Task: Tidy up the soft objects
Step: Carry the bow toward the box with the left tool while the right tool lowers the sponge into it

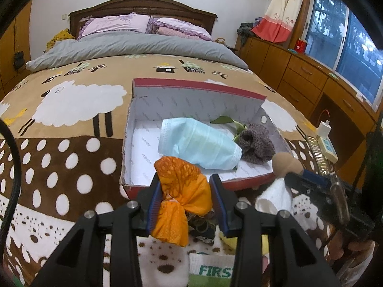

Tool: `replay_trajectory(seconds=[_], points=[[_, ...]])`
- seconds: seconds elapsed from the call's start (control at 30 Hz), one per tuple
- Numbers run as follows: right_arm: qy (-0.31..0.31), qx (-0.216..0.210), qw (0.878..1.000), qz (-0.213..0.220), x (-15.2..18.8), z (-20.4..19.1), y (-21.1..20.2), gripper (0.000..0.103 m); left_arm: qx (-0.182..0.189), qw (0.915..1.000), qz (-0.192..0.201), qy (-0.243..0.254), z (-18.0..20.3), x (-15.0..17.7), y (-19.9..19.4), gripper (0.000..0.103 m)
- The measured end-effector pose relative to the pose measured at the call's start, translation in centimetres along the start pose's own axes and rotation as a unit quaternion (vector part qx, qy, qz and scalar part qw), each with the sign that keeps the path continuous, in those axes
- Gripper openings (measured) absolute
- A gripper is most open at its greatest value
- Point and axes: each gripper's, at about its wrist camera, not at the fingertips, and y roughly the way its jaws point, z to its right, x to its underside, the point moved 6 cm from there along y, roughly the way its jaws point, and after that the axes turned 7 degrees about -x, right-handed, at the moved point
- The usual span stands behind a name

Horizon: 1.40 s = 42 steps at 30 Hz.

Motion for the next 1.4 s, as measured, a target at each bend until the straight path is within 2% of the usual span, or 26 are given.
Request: replay_trajectory(seconds=[0.3, 0.53, 0.77, 1.2, 1.4], points=[[-0.001, -0.002, 1.000, 0.011, -1.0, 0.3, 0.8, 0.034, -0.006, 1.0000, 0.005, -0.001, -0.1, -0.4, 0.2, 0.041], [-0.029, 0.020, 0.999, 0.031, -1.3, 0.1, 1.0, 0.034, -0.024, 0.9996, 0.013, -0.001, -0.4, -1.3, 1.4, 0.041], [-0.057, 0.036, 0.997, 0.039, -1.1, 0.1, 1.9, 0.034, -0.021, 0.9998, -0.001, -0.007, -0.7, -1.2, 3.1, 0.042], [-0.056, 0.043, 0.996, 0.047, -1.4, 0.2, 2.1, 0.040, -0.022, 0.9996, 0.004, 0.017, 0.2, -1.0, 2.6, 0.048], [-0.041, 0.041, 0.996, 0.065, -1.8, 0.6, 1.0, 0.043, -0.018, 0.9996, 0.013, 0.020, 0.5, -1.2, 1.6, 0.054]])
